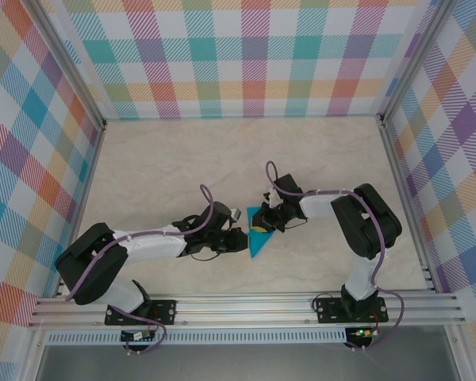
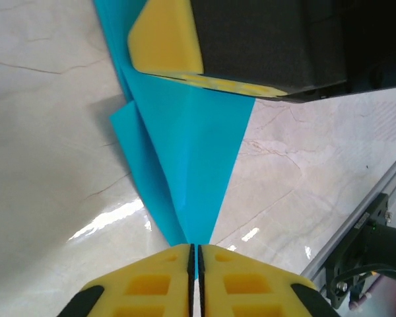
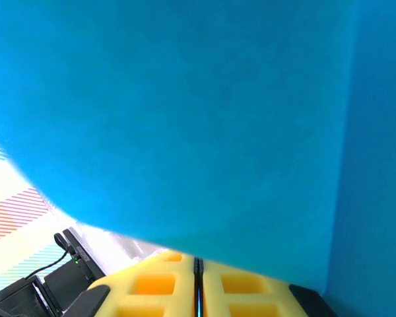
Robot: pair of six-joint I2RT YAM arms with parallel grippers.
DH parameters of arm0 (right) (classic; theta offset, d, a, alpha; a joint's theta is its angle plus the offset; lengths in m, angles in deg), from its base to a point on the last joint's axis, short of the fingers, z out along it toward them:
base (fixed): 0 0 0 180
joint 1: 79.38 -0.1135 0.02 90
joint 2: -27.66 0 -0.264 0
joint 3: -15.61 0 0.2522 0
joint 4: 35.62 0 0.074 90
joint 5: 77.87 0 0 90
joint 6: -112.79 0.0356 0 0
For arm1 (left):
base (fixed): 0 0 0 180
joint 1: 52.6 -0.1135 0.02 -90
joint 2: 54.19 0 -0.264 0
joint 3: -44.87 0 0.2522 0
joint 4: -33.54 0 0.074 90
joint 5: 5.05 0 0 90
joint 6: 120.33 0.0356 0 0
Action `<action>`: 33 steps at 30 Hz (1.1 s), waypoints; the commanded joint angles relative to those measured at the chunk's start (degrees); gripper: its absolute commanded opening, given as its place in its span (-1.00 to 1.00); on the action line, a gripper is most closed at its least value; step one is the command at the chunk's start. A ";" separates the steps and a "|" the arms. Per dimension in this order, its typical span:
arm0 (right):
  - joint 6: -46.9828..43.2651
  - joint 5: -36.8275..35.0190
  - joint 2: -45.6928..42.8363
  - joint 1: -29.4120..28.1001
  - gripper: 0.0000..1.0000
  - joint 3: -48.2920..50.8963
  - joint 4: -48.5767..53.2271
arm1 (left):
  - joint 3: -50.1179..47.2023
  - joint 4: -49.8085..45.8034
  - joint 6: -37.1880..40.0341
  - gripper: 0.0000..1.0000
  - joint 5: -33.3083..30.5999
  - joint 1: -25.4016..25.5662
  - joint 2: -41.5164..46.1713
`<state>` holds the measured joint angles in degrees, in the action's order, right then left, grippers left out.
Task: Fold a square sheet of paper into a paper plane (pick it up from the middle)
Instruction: Fourth fold the wing at the center of the table.
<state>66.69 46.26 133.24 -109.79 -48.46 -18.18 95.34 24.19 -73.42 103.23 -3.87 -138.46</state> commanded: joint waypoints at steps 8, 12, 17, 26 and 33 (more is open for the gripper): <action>-2.15 -1.43 0.21 0.27 -0.81 2.38 4.55 | 3.06 6.84 -4.02 -0.97 -0.27 2.09 -5.36; -2.16 -1.51 0.39 0.36 -0.81 2.65 4.53 | 3.71 8.52 -4.63 -1.00 0.70 2.24 -9.25; -2.20 -1.17 0.42 0.44 -0.80 2.49 4.63 | 2.15 10.60 -5.70 -1.00 1.98 3.19 -11.81; -2.86 -1.86 0.46 0.50 -0.80 2.55 5.73 | 0.16 13.70 -6.48 -1.00 3.95 5.91 -16.00; -2.77 -2.64 0.77 0.60 -0.80 3.45 5.57 | 0.85 12.92 -5.69 -1.00 3.72 6.29 -13.92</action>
<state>65.12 47.18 132.94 -109.46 -47.60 -17.92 96.71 39.88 -79.23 105.00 0.92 -153.23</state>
